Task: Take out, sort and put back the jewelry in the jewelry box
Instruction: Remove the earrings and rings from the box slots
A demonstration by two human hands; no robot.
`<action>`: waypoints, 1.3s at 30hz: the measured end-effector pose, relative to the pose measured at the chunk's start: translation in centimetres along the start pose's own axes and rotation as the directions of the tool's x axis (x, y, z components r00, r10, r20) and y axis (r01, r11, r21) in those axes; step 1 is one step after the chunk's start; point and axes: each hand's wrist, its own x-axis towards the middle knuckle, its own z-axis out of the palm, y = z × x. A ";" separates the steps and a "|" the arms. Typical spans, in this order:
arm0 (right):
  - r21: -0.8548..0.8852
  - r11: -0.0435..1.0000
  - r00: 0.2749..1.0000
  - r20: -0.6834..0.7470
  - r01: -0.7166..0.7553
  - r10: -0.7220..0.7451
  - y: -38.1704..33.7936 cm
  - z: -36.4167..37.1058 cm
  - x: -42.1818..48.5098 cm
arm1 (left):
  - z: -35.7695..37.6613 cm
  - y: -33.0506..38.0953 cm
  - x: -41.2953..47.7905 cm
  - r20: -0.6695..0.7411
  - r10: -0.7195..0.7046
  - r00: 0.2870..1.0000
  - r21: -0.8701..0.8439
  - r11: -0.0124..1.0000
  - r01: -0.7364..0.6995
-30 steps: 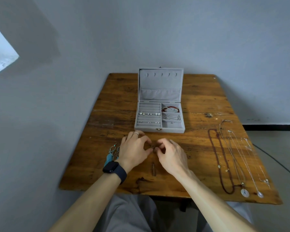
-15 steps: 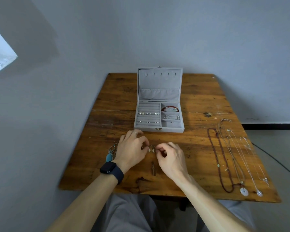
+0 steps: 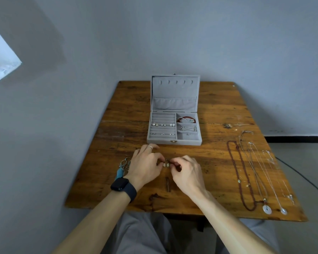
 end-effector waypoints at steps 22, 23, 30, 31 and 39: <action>0.002 0.990 0.990 0.036 0.139 -0.139 -1.8 -4.0 10.5 | -5.4 -4.5 8.8 -0.049 -0.206 0.977 -0.116 0.973 0.200; -0.025 0.989 0.988 0.055 0.144 -0.142 -1.9 -3.7 11.4 | -5.3 -4.7 9.5 -0.043 -0.213 0.976 -0.114 0.972 0.207; -0.218 0.962 0.983 0.122 0.165 -0.140 -2.3 -0.5 15.9 | -3.6 -5.4 12.6 0.000 -0.170 0.986 -0.024 0.985 0.170; -0.243 0.955 0.982 0.123 0.170 -0.144 -2.3 0.0 16.4 | -3.3 -5.4 12.8 0.010 -0.163 0.987 -0.003 0.987 0.163; -0.315 0.921 0.970 0.155 0.230 -0.189 -2.4 2.3 17.8 | -3.1 -5.3 13.7 0.018 -0.148 0.989 0.056 0.988 0.146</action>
